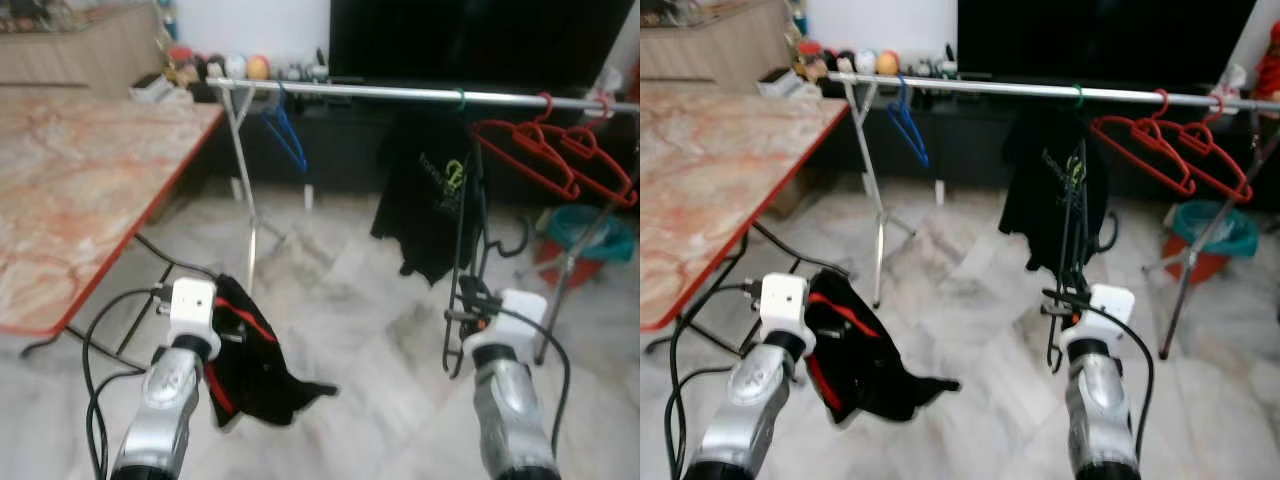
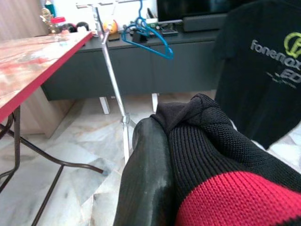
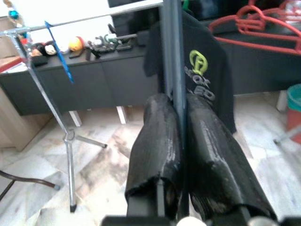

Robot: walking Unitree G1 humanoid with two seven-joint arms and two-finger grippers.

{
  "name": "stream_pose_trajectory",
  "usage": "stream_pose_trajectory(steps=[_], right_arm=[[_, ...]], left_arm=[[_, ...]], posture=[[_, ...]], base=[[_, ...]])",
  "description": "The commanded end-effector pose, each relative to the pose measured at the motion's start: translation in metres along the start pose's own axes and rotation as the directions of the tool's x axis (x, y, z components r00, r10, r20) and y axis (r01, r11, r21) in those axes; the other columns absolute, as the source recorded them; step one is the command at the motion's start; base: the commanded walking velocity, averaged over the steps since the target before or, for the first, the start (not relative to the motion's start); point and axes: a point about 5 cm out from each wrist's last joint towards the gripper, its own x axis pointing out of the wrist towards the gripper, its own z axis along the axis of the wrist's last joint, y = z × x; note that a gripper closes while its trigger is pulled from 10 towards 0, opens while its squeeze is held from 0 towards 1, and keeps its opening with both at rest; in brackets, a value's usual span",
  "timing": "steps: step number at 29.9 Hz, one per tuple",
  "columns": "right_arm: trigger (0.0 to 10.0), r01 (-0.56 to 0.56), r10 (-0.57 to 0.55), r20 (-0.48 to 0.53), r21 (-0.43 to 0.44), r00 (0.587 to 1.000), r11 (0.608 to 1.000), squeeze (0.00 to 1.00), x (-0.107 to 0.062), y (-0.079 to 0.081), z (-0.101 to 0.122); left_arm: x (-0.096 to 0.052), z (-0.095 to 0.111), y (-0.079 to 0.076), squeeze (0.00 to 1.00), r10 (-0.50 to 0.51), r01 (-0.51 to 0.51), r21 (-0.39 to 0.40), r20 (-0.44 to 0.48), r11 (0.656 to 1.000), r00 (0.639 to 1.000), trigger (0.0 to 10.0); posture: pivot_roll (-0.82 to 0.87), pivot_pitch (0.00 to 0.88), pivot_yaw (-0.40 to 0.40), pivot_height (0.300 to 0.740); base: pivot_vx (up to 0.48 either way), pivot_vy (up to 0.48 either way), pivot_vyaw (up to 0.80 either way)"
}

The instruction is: Hang hanger

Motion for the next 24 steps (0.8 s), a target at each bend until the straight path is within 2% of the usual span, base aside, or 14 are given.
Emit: stream_pose_trajectory(steps=[1, 4, 6, 7, 9, 14, 16, 18, 24], right_arm=[[10.0, -0.033, 0.033, -0.011, 0.003, 0.999, 0.999, 0.0, 0.003, 0.011, -0.001], [10.0, -0.033, 0.033, -0.022, -0.004, 0.999, 0.999, 0.0, 0.004, 0.011, -0.002], [10.0, -0.026, 0.022, -0.088, -0.042, 0.996, 0.999, 0.0, 0.003, 0.007, -0.01], [10.0, -0.026, 0.022, -0.088, -0.042, 0.996, 0.999, 0.0, 0.003, 0.007, -0.01], [10.0, -0.035, -0.001, -0.258, -0.133, 0.966, 0.99, 0.0, -0.002, 0.0, -0.032], [10.0, -0.061, 0.015, -0.33, -0.128, 0.944, 0.99, 0.0, -0.004, -0.001, -0.039], [10.0, -0.07, 0.023, -0.334, -0.13, 0.942, 0.989, 0.0, -0.004, -0.001, -0.039], [10.0, -0.072, 0.037, -0.277, -0.118, 0.96, 0.99, 0.0, 0.001, 0.003, -0.03], [10.0, -0.101, 0.07, -0.245, -0.119, 0.967, 0.988, 0.0, 0.006, 0.009, -0.024]], left_arm=[[0.001, 0.006, 0.009, 0.0, 0.026, -0.026, 0.015, 0.018, 1.0, 1.0, 10.0], [0.001, 0.006, 0.009, 0.0, 0.026, -0.026, 0.013, 0.016, 1.0, 1.0, 10.0], [0.001, 0.004, 0.007, 0.0, 0.024, -0.024, 0.012, 0.011, 1.0, 1.0, 10.0], [0.001, 0.004, 0.007, 0.0, 0.024, -0.024, 0.012, 0.011, 1.0, 1.0, 10.0], [0.001, 0.004, 0.006, 0.0, 0.022, -0.022, 0.013, 0.009, 1.0, 1.0, 10.0], [0.001, 0.004, 0.007, 0.0, 0.025, -0.025, 0.014, 0.011, 1.0, 1.0, 10.0], [0.001, 0.004, 0.007, 0.0, 0.025, -0.025, 0.014, 0.011, 1.0, 1.0, 10.0], [0.001, 0.004, 0.007, 0.0, 0.023, -0.024, 0.013, 0.013, 1.0, 1.0, 10.0], [0.0, 0.003, 0.005, 0.0, 0.02, -0.02, 0.011, 0.01, 1.0, 1.0, 10.0]], posture=[[0.0, 0.036, 0.005, 0.74], [-0.01, 0.038, 0.006, 0.74], [-0.01, 0.04, 0.007, 0.74], [-0.01, 0.04, 0.007, 0.74], [-0.01, 0.037, 0.006, 0.74], [-0.01, 0.029, 0.004, 0.74], [-0.01, 0.029, 0.004, 0.74], [-0.01, 0.025, 0.005, 0.74], [-0.01, 0.009, 0.005, 0.74]], base=[[0.368, 0.0, 0.0], [0.364, 0.0, 0.0], [0.364, 0.0, 0.0], [0.364, 0.0, 0.0], [0.366, 0.0, 0.0], [0.366, 0.0, 0.0], [0.368, 0.0, 0.0], [0.364, 0.0, 0.0], [0.365, 0.0, 0.0]])
